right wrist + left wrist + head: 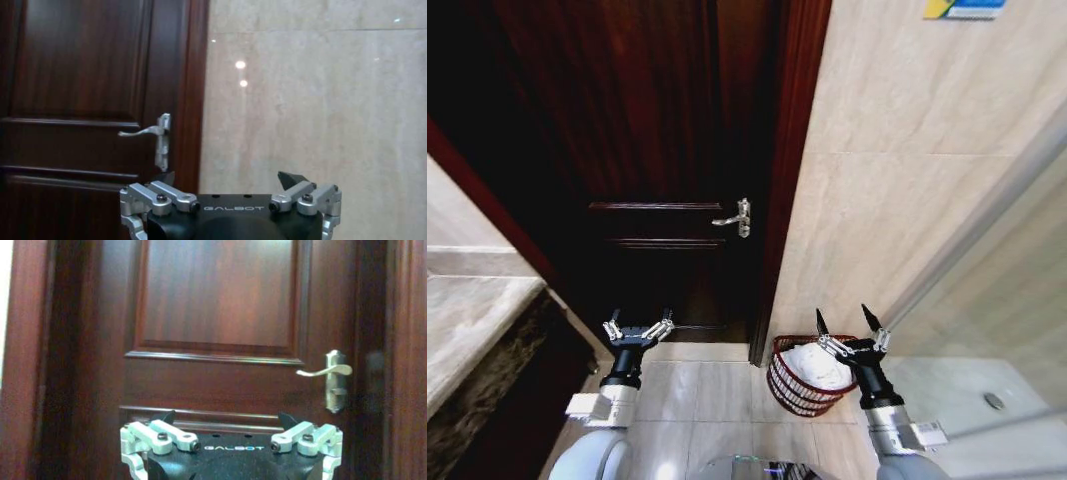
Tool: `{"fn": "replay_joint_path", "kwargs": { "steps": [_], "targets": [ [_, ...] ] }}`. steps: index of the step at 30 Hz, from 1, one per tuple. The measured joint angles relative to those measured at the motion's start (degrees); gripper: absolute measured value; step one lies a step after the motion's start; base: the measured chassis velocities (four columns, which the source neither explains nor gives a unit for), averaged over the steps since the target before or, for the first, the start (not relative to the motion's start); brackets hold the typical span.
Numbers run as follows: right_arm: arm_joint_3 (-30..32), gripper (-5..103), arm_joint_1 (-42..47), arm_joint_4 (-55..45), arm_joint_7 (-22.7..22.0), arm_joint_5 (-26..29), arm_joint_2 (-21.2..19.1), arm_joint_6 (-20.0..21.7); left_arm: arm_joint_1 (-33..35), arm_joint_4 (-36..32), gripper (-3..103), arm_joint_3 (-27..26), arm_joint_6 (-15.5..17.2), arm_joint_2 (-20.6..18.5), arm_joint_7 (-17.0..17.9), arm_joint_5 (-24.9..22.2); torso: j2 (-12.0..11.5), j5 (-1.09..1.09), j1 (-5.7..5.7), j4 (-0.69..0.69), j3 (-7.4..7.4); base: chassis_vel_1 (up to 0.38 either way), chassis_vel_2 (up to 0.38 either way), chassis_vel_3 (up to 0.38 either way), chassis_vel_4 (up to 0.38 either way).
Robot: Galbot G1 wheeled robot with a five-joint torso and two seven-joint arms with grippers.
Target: Discard the used towel into the hamper.
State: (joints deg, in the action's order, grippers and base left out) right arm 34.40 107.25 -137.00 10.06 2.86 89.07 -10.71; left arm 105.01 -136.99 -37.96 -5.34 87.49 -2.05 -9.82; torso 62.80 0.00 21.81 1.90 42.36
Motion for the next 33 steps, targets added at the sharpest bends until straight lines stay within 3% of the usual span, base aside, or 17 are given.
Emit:
{"fn": "replay_joint_path", "kwargs": {
  "steps": [33],
  "targets": [
    [0.0,100,0.0,0.0,0.0,0.0,0.0,0.0,0.0,0.0,100,0.0,0.0,0.0,0.0,0.0,0.0,0.00,0.02,-0.02,0.01,0.005,0.004,0.004,0.004]
  ]
}}
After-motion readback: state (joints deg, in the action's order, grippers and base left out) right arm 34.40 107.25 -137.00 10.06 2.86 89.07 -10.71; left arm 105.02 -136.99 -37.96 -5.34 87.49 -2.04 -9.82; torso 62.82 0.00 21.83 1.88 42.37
